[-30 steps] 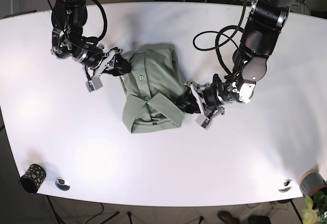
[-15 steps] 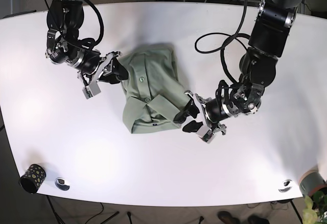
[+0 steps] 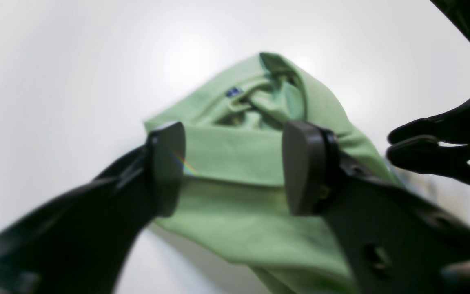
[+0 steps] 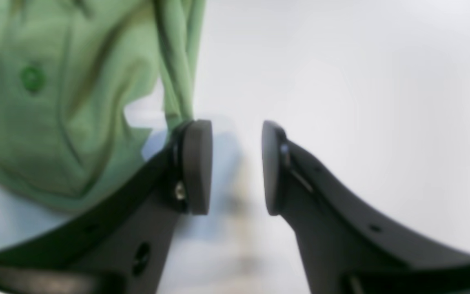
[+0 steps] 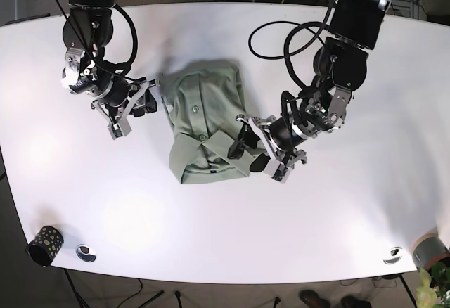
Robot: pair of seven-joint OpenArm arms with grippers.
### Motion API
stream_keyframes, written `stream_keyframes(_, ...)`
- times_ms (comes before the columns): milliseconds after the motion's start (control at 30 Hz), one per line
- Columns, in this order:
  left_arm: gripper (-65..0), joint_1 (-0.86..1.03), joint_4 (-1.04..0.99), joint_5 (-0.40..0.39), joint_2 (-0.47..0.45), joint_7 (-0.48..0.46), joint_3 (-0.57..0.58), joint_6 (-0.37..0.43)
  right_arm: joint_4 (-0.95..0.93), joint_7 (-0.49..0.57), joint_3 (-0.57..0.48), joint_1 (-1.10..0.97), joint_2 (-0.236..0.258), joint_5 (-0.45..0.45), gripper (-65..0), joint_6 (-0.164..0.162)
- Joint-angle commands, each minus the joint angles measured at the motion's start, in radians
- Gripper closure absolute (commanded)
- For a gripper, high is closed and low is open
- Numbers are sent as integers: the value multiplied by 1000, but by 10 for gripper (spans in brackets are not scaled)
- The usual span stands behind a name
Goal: Fold the T-shirt properly
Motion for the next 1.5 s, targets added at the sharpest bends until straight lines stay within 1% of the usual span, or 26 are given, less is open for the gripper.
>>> stream_keyframes(0,-431,-4,27,-12,15,-19,-5,57,20,16,-20,9,-9,1,-187,10)
stream_keyframes(67,-454,20,44,-10,30,-19,-4,105,22,16,-58,-16,-14,4,-187,10)
stream_keyframes(133,-463,29,49,-10,35,-19,12,132,42,16,-86,-31,-21,2,-187,8)
stream_keyframes(267,-464,36,49,-10,44,-19,50,178,108,14,-141,-71,-63,1,-187,1)
stream_keyframes(333,-464,36,47,-9,56,-19,61,209,140,14,-163,-86,-75,-4,-187,-1)
stream_keyframes(367,-465,36,46,2,65,-19,69,226,154,14,-169,-91,-75,-4,-187,-1)
stream_keyframes(433,-465,37,49,52,82,-19,81,252,174,12,-174,-96,-75,1,-187,-1)
stream_keyframes(500,-465,37,50,123,105,-19,99,270,186,12,-169,-96,-72,2,-187,-1)
stream_keyframes(600,-465,48,50,201,133,-21,127,273,188,12,-151,-96,-69,2,-187,2)
stream_keyframes(700,-465,69,46,255,148,-22,138,273,191,12,-111,-93,-69,2,-187,7)
stream_keyframes(767,-465,74,44,276,157,-31,139,273,191,11,-92,-91,-67,2,-187,7)
stream_keyframes(867,-465,98,12,304,157,-76,156,273,188,11,-65,-88,-58,2,-187,8)
stream_keyframes(1000,-465,111,-55,315,153,-111,154,273,184,11,-54,-86,-47,4,-187,8)
stream_keyframes(1167,-467,108,-204,315,144,-113,153,269,186,11,-52,-76,-47,4,-187,8)
stream_keyframes(1300,-467,108,-240,310,102,-113,153,267,189,11,-52,-71,-47,4,-187,8)
stream_keyframes(1367,-467,109,-240,310,65,-108,147,267,191,11,-52,-71,-47,4,-187,8)
stream_keyframes(1433,-468,112,-240,309,33,-105,118,266,191,11,-52,-71,-47,4,-187,8)
stream_keyframes(1467,-471,114,-240,309,12,-105,89,252,191,11,-52,-71,-47,4,-187,8)
